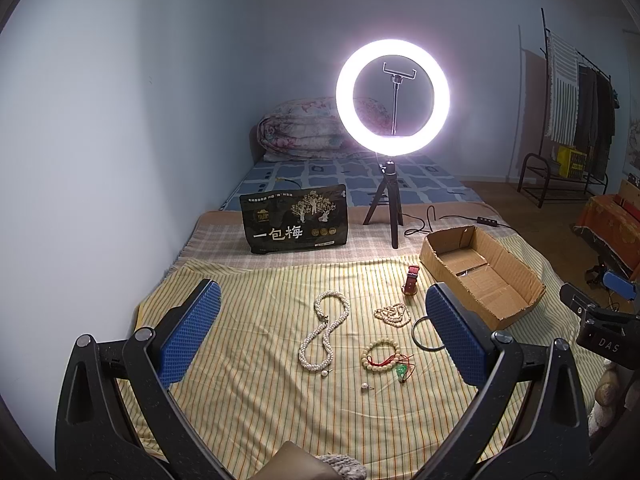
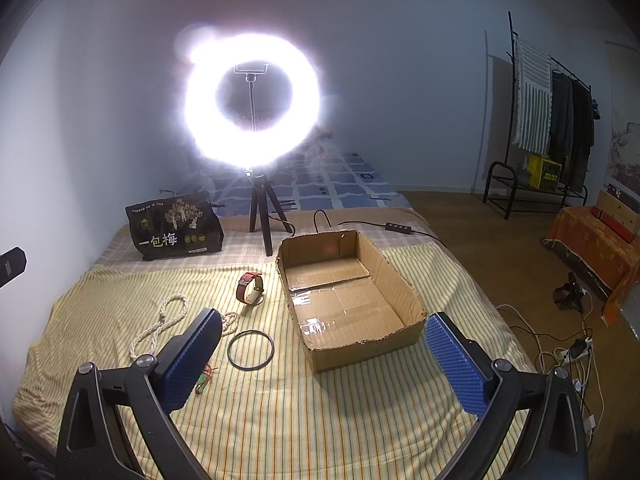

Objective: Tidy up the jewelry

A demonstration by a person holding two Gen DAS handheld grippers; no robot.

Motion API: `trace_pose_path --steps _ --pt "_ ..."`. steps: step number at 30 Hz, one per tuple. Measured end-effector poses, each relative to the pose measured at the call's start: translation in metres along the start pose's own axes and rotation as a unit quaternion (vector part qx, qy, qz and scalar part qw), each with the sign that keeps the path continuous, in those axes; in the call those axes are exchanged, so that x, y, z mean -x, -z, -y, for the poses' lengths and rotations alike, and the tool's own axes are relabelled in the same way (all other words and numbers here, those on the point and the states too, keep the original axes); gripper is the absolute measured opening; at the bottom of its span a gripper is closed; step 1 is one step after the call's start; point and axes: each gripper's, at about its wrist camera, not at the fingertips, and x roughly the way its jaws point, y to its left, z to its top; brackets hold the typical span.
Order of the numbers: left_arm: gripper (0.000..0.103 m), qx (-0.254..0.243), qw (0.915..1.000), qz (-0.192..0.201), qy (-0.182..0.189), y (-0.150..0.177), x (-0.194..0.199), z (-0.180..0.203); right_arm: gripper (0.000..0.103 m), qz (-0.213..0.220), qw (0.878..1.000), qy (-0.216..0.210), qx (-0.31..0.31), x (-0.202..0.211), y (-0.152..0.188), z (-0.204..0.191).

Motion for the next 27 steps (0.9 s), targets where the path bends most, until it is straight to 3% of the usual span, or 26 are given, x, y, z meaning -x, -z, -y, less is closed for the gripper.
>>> trace_pose_path --steps 27 --pt "0.103 -0.001 1.0 -0.006 -0.007 0.0014 -0.0042 -0.0056 0.103 -0.006 1.0 0.0 0.0 -0.0015 0.0001 0.0002"
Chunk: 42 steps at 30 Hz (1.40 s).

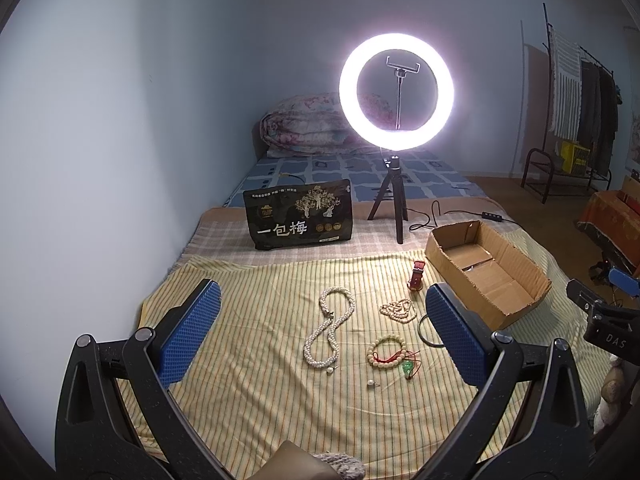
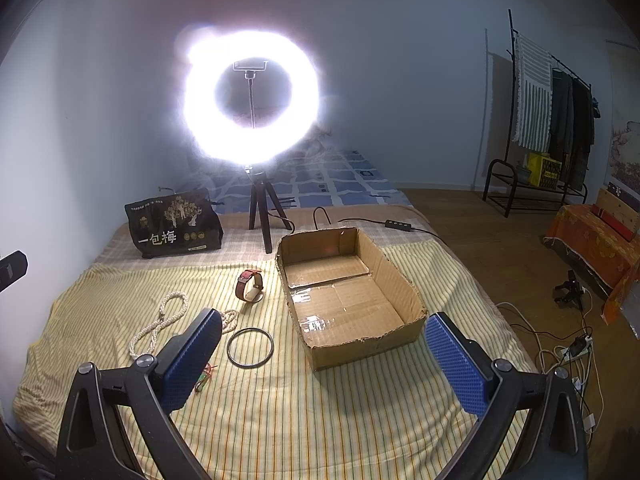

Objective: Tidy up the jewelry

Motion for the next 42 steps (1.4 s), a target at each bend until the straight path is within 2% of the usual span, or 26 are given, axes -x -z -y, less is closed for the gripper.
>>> trace_pose_path --steps 9,13,18,21,27,32,34,37,42 --pt "0.103 0.011 0.9998 -0.011 -0.014 0.004 -0.007 -0.014 0.103 -0.008 1.0 -0.003 0.011 -0.007 0.001 -0.006" --pt "0.103 0.007 0.9993 -0.027 -0.024 0.005 -0.017 -0.019 0.103 -0.033 0.999 -0.024 0.018 -0.018 0.003 -0.012" --pt "0.103 0.002 0.9962 -0.081 -0.031 0.016 -0.045 -0.029 0.102 -0.07 0.995 -0.064 0.039 -0.04 0.017 -0.023" --pt "0.103 -0.001 0.9933 -0.113 -0.025 0.02 -0.062 -0.034 0.097 -0.083 0.991 -0.087 0.052 -0.049 0.025 -0.028" --pt "0.103 -0.002 0.9899 -0.141 -0.007 0.021 -0.087 -0.039 0.091 -0.104 0.987 -0.101 0.075 -0.067 0.034 -0.039" --pt "0.086 -0.007 0.9851 -0.172 0.002 0.021 -0.112 -0.043 0.082 -0.148 0.977 -0.13 0.087 -0.083 0.043 -0.051" --pt "0.074 0.001 0.9827 -0.185 0.01 0.022 -0.121 -0.047 0.08 -0.168 0.971 -0.143 0.09 -0.091 0.048 -0.057" --pt "0.06 0.025 0.9738 -0.224 0.027 0.028 -0.142 -0.054 0.079 -0.19 0.964 -0.154 0.103 -0.102 0.054 -0.07" --pt "0.047 0.045 0.9589 -0.273 0.061 0.039 -0.173 -0.052 0.072 -0.222 0.954 -0.172 0.103 -0.12 0.063 -0.084"
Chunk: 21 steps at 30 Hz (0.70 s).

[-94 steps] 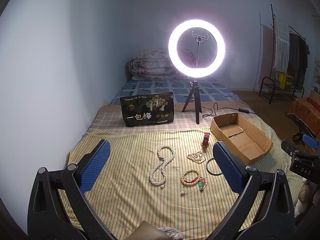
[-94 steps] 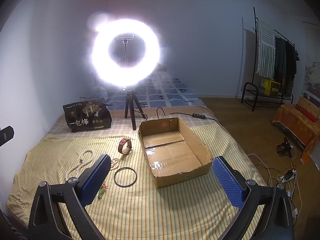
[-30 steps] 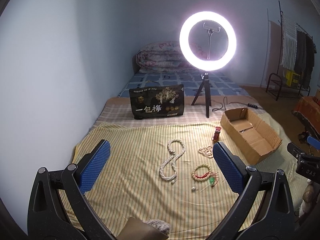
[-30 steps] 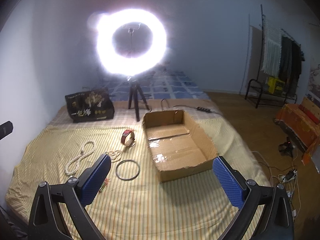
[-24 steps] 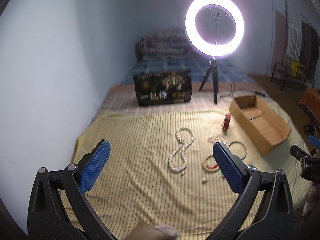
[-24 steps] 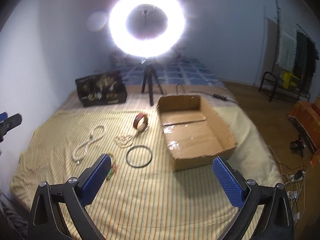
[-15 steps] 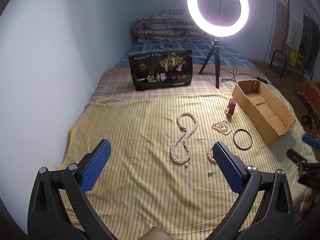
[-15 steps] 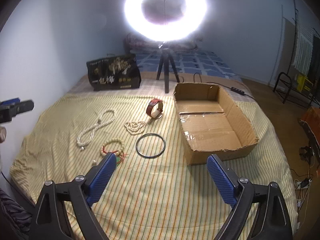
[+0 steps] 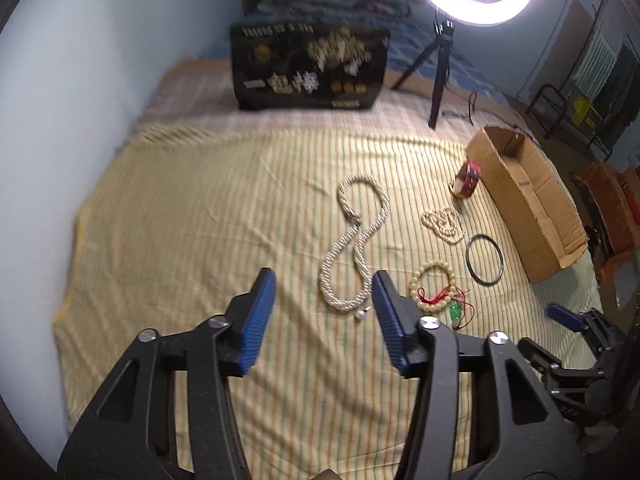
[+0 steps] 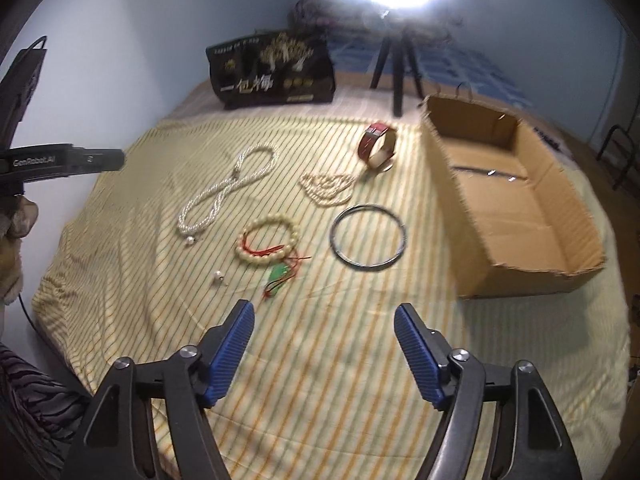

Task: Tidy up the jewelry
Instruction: 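Move the left tool to the twisted pearl necklace while the right tool approaches the green jade pendant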

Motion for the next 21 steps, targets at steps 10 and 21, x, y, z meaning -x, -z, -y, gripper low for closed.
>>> trace_pose_path --steps 10,21 --pt "0.026 0.058 0.9937 -0.09 0.031 -0.014 -0.071 -0.016 0.052 -0.044 0.998 -0.035 -0.013 -0.036 -0.008 -0.006" --pt "0.023 0.039 0.9925 -0.113 0.022 -0.014 -0.1 -0.014 0.04 -0.067 0.997 -0.042 -0.009 -0.066 -0.007 -0.016"
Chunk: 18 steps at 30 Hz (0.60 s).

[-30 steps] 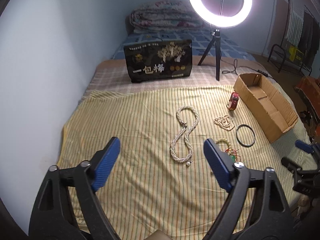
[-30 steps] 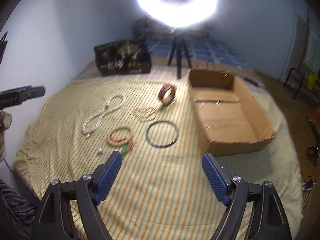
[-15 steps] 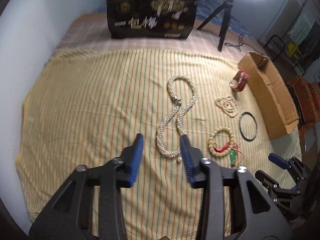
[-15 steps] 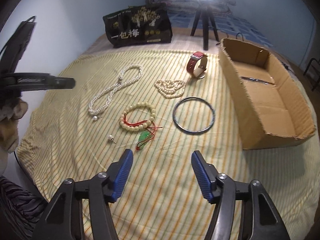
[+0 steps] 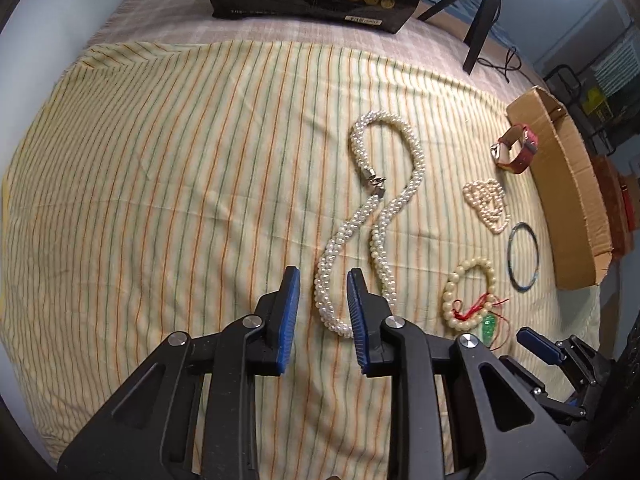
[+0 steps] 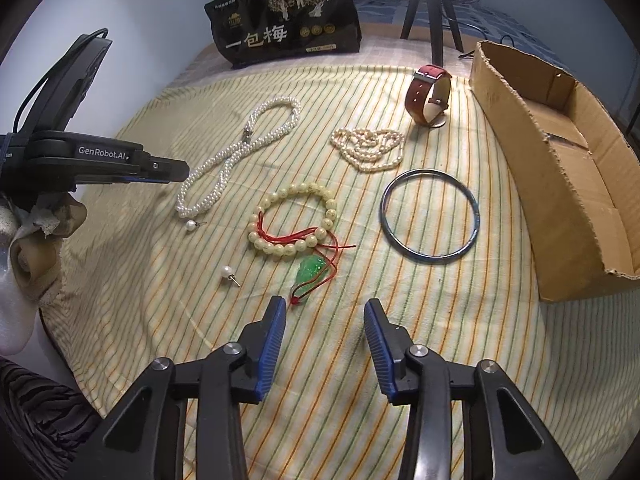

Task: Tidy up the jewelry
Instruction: 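Move the left tool to the twisted pearl necklace while the right tool approaches the green jade pendant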

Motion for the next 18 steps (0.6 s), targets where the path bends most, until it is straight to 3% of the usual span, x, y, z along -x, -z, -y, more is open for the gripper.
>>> trace_pose_path --steps 18 --pt "0.023 -0.009 0.9998 -0.014 -0.012 -0.002 -0.024 -0.001 0.036 0.007 0.999 0.018 0.028 -0.024 -0.013 -0.015"
